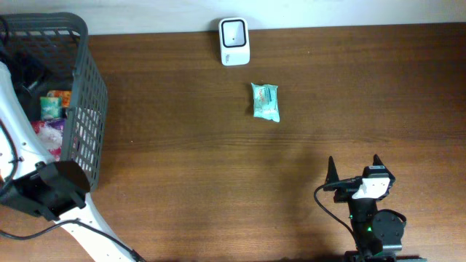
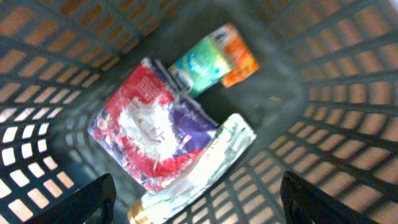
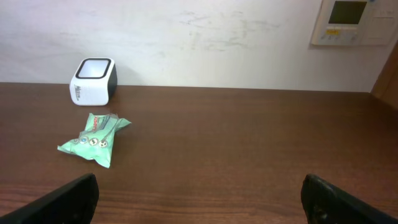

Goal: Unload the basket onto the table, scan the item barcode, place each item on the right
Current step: 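Reach the left gripper into the basket and grasp the red-purple tissue pack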

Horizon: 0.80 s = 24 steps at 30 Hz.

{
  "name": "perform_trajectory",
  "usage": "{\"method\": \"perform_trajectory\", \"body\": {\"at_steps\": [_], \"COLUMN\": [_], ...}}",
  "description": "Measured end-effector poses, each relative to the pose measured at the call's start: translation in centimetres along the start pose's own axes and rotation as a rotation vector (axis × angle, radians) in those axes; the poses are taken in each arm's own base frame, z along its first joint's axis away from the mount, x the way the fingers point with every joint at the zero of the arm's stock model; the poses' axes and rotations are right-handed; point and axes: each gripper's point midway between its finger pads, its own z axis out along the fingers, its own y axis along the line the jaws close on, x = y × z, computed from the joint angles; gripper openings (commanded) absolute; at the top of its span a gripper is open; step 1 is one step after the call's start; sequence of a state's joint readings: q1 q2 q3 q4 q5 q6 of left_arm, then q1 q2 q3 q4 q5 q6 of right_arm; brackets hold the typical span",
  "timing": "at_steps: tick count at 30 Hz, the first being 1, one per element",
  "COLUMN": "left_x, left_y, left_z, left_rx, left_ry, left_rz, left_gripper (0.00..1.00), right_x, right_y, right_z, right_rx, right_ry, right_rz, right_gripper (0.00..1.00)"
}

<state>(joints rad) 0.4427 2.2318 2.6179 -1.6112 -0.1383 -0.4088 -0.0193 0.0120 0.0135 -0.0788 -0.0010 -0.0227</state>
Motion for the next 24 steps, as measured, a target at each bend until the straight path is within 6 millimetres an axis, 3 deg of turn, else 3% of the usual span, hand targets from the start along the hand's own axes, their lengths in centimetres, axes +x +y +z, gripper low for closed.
{"method": "perform_trajectory", "body": {"at_steps": [7, 14, 17, 18, 19, 21, 24], "left_x": [2.3, 5.5, 6.5, 6.6, 6.6, 6.7, 6.6], "left_y": [0.7, 2.4, 2.9, 3.1, 3.1, 3.3, 3.5], "left_z": [7.6, 15.7, 17.3, 17.4, 17.4, 17.5, 17.2], "left_rx": [-0.100, -0.201, -0.231, -0.237, -0.241, -0.250, -0.261], "left_ry": [0.107, 0.140, 0.138, 0.138, 0.137, 0.133, 0.130], "left_rz": [0.024, 0.041, -0.005, -0.016, -0.032, -0.049, -0.053], "left_gripper": [0.82, 0.72, 0.56, 0.41, 0.18, 0.00, 0.00], "right_x": [0.0, 0.0, 0.0, 0.0, 0.0, 0.0, 0.0], "right_y": [0.0, 0.0, 0.0, 0.0, 0.0, 0.0, 0.0], "right_z": [0.0, 0.0, 0.0, 0.0, 0.0, 0.0, 0.0], "right_rx": [0.000, 0.000, 0.000, 0.000, 0.000, 0.000, 0.000], "right_ry": [0.000, 0.000, 0.000, 0.000, 0.000, 0.000, 0.000], "right_rz": [0.000, 0.000, 0.000, 0.000, 0.000, 0.000, 0.000], "right_gripper": [0.99, 0.99, 0.99, 0.99, 0.99, 0.99, 0.99]}}
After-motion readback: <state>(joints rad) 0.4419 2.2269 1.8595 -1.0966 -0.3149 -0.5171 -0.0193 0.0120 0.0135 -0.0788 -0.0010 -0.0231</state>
